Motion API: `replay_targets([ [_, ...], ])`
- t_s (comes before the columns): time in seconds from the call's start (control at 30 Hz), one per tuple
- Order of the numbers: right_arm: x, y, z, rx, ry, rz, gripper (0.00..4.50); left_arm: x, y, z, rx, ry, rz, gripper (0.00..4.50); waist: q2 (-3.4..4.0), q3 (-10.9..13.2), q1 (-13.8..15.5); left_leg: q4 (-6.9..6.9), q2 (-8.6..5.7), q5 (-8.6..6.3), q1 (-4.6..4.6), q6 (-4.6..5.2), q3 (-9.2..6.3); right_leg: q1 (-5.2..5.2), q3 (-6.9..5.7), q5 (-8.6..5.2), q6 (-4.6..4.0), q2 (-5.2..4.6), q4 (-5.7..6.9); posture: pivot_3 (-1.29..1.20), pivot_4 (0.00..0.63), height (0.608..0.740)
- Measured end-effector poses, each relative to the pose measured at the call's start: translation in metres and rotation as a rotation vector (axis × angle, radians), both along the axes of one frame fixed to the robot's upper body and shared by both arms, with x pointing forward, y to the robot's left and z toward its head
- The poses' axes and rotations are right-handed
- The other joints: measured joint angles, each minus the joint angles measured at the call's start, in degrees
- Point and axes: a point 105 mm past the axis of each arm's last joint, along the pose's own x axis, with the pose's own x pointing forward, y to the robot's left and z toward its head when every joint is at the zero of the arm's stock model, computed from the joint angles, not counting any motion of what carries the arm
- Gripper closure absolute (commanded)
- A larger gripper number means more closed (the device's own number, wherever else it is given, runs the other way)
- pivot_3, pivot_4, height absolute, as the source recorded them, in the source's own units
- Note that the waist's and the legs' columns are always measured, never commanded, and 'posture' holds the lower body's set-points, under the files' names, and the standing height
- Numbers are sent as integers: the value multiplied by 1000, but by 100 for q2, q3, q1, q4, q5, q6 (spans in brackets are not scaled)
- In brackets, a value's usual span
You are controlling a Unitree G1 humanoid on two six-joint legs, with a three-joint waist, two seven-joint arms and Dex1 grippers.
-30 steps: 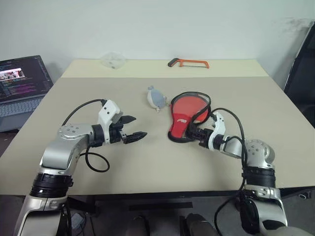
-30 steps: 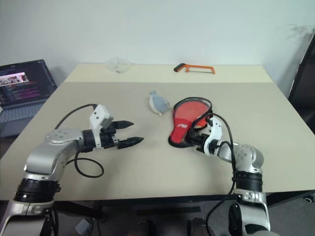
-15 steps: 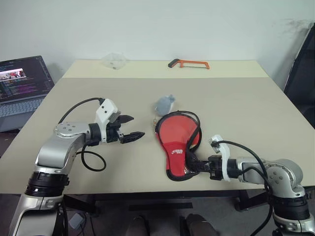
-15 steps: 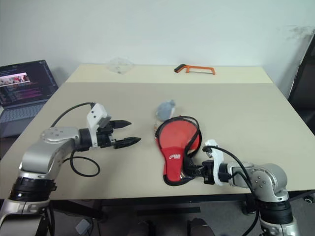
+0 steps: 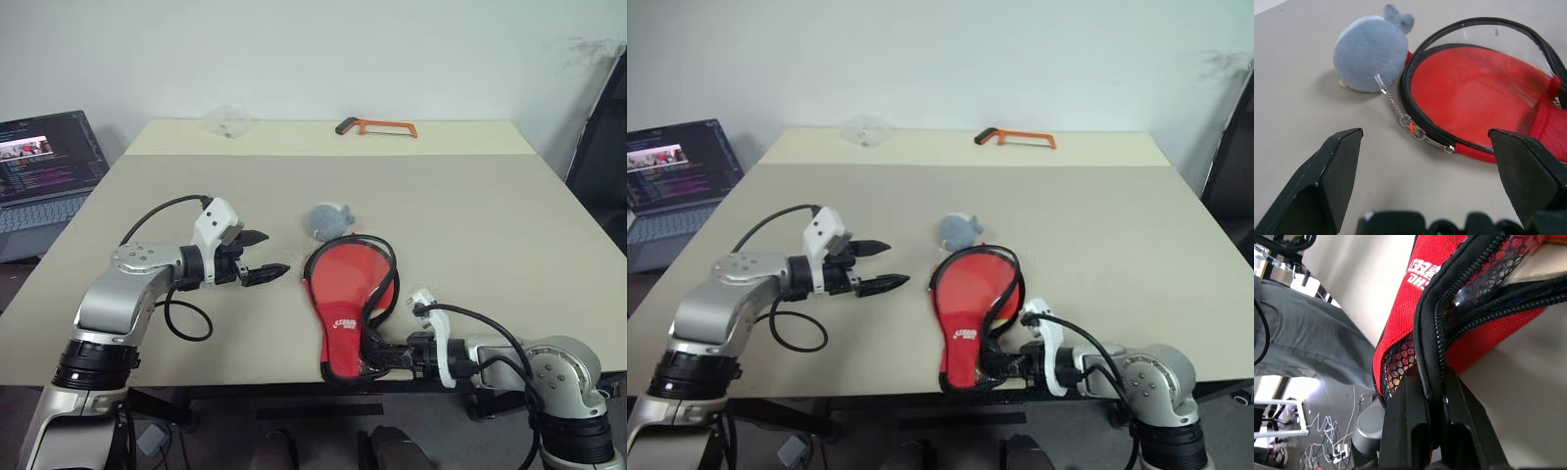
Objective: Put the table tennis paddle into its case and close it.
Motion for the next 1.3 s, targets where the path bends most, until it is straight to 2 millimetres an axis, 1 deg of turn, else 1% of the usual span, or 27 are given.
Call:
replay_targets([
  [0.1, 0, 2, -3, -11, 2, -9, 4473, 0, 0, 0, 0, 1, 2, 0, -1, -1, -4, 0, 0, 0, 3, 0, 0, 0, 1, 0, 0, 0, 1, 0, 150, 740],
  [0.17, 5, 2, -2, -32, -18, -20, 4473, 0, 0, 0, 0, 1, 3, 0, -2, -1, -6, 0, 0, 0, 6, 0, 0, 1, 2, 0, 0, 1, 3, 0, 150, 740],
  [0.23, 9, 1, -3, -55, -28, -30, 3849, 0, 0, 0, 1, 0, 4, 0, -2, -1, -5, 1, 0, 0, 7, 0, 0, 3, 2, 2, 3, 0, 4, 0, 150, 740],
  [0.27, 12, -2, -3, -68, -32, -40, 3607, 0, 0, 0, 1, -1, 5, 0, -2, -1, -3, 3, 0, 0, 7, 0, 0, 4, 3, 4, 5, 0, 3, 0, 150, 740],
  [0.37, 22, -13, 1, -116, -57, -69, 2618, 1, 1, 0, 3, -4, 12, 0, -2, -1, -1, 8, -3, 1, 7, 0, 3, 6, 7, 4, 6, -3, 2, 0, 150, 740],
  [0.43, 27, -21, 7, -146, -85, -70, 1959, 1, 1, 0, 3, -6, 17, 0, -3, -1, 3, 8, -5, 1, 7, 0, 4, 6, 7, 4, 6, -5, 1, 0, 150, 740],
  [0.5, 29, -35, 16, -193, -123, -55, 1193, 2, 1, 1, 3, -9, 18, 0, -3, 0, 13, 7, -6, 1, 5, 0, 5, 6, 5, 4, 7, -7, -2, 0, 150, 740],
  [0.53, 28, -46, 21, -236, -151, -39, 896, 2, 1, 1, 3, -10, 18, 0, -3, 0, 19, 5, -7, 0, 5, 0, 7, 6, 5, 3, 5, -8, -5, 0, 150, 740],
  [0.6, 22, -64, 36, -307, -233, 14, 155, 3, 1, 1, 2, -9, 21, 0, -5, 1, 41, -1, -6, 0, 3, 0, 5, 6, -2, -1, 3, -8, -16, 0, 150, 740],
  [0.63, 19, -70, 40, -332, -257, 38, 33, 3, 2, 1, 3, -9, 24, 0, -6, 0, 54, -4, -5, 0, 3, 0, 4, 7, -4, -3, 1, -8, -21, 0, 150, 740],
  [0.7, 13, -81, 48, -383, -333, 120, 33, 4, 3, 2, 1, -11, 28, 0, -6, 1, 89, -5, -3, -2, 3, 1, 4, 9, -6, -3, 1, -7, -32, 0, 150, 740],
  [0.73, 15, -82, 54, -388, -385, 152, 33, 7, 5, 2, -3, -9, 39, 0, -7, 1, 81, -5, -3, -2, 3, 1, 6, 9, -3, -2, 3, -7, -32, 0, 150, 740],
  [0.8, 25, -72, 73, -348, -525, 191, 33, 16, 6, 7, -26, -29, 68, 0, -13, 5, 47, 0, -2, -1, 6, 1, 4, 9, 0, 6, 12, -3, -27, 0, 150, 740],
  [0.83, 38, -62, 87, -302, -616, 177, 33, 24, 6, 13, -47, -47, 92, 0, -18, 7, 24, 6, -3, -1, 8, 0, 2, 10, 3, 16, 18, -2, -25, 0, 150, 740],
  [0.9, 72, -31, 114, -204, -800, 87, 33, 41, -2, 25, -105, -77, 128, 0, -27, 9, -12, 16, -9, 1, 13, 0, -15, 11, 12, 50, 25, 7, -29, 0, 150, 740],
  [0.93, 86, -16, 119, -186, -855, 49, 33, 48, -9, 33, -127, -98, 127, 0, -32, 12, -14, 16, -10, 2, 11, -1, -18, 10, 13, 63, 27, 8, -35, 0, 150, 740],
  [0.97, 95, -2, 116, -189, -889, 30, 33, 52, -16, 37, -139, -112, 116, 0, -32, 12, -8, 15, -10, 4, 10, -4, -17, 12, 12, 65, 29, 8, -38, 0, 150, 740],
  [1.0, 102, 9, 108, -195, -894, 10, 33, 56, -19, 40, -150, -123, 112, 0, -33, 11, 0, 16, -10, 7, 10, -6, -12, 14, 16, 64, 27, 7, -38, 0, 150, 740],
  [1.03, 110, 16, 99, -197, -883, -25, 33, 61, -19, 41, -154, -122, 122, 0, -36, 9, 16, 19, -9, 8, 9, -6, -10, 15, 16, 62, 26, 7, -40, 0, 150, 740],
  [1.1, 126, 29, 78, -209, -844, -101, 33, 74, -19, 35, -148, -100, 151, 0, -37, 8, 55, 22, -9, 9, -4, -6, -7, 11, 15, 61, 27, 6, -41, 0, 150, 740],
  [1.13, 131, 37, 65, -219, -818, -126, 33, 81, -25, 32, -139, -91, 150, 0, -37, 8, 91, 24, -9, 9, -16, -6, -7, 5, 13, 62, 26, 6, -42, 0, 150, 740],
  [1.17, 134, 44, 53, -225, -794, -144, 33, 87, -34, 29, -127, -85, 141, 0, -37, 8, 147, 25, -9, 8, -33, -7, -8, -6, 9, 74, 5, 6, -44, 0, 150, 740],
  [1.23, 137, 51, 35, -237, -756, -174, 33, 94, -44, 24, -96, -80, 128, 0, -36, 8, 200, 24, -10, 8, -64, -8, -10, -29, 3, 76, 3, 3, -50, 0, 150, 740],
  [1.3, 138, 47, 23, -258, -731, -205, 33, 99, -45, 18, -78, -74, 131, 0, -36, 8, 217, 24, -10, 7, -79, -9, -11, -39, 0, 77, 2, 1, -58, 0, 150, 740],
])
